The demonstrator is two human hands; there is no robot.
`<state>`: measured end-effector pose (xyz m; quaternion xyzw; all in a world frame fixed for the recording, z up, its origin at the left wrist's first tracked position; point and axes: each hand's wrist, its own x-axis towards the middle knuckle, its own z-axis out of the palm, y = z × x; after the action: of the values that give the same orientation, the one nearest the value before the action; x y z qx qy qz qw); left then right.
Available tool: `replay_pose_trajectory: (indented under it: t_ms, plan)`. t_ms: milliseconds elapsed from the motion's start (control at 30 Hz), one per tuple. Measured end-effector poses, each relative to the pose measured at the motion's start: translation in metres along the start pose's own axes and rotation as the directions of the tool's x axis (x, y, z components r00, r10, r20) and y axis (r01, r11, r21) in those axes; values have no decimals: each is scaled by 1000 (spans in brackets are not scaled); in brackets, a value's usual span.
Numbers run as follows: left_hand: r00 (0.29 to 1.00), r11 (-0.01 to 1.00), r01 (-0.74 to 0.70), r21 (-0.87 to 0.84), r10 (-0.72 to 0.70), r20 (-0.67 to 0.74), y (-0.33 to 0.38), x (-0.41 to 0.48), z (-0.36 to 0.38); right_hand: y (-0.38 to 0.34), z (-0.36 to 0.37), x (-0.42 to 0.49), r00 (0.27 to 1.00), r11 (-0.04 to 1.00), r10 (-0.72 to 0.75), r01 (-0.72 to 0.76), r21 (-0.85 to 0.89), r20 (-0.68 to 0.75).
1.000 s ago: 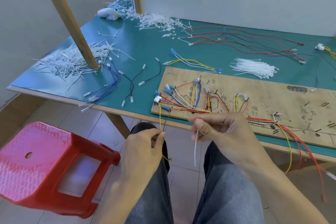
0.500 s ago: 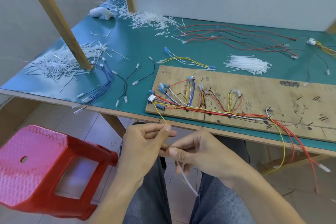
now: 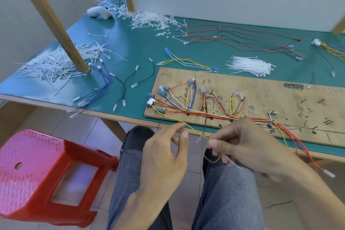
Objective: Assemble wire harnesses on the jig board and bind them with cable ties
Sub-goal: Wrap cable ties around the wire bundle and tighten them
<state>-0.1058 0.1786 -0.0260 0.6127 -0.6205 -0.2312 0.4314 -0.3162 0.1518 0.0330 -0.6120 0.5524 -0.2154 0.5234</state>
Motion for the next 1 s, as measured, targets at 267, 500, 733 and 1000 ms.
replay_pose_trajectory:
  t_ms: [267,500,733,1000]
  plan:
    - [973,960,-228,162,221,63,-10,-7,16,-10,-22,14,969,984,-153,167,56,-192]
    - [966,867,-256,428,245,82,-14,6,24,6,-24,26,958,996,-80,66,-58,-275]
    - [963,769,-270,579,218,159,-20,2,36,15,-16,26,939,977,-79,7,-211,-334]
    - [961,759,-277,589,230,155,-28,4,43,5,-17,24,805,973,-229,212,-94,-547]
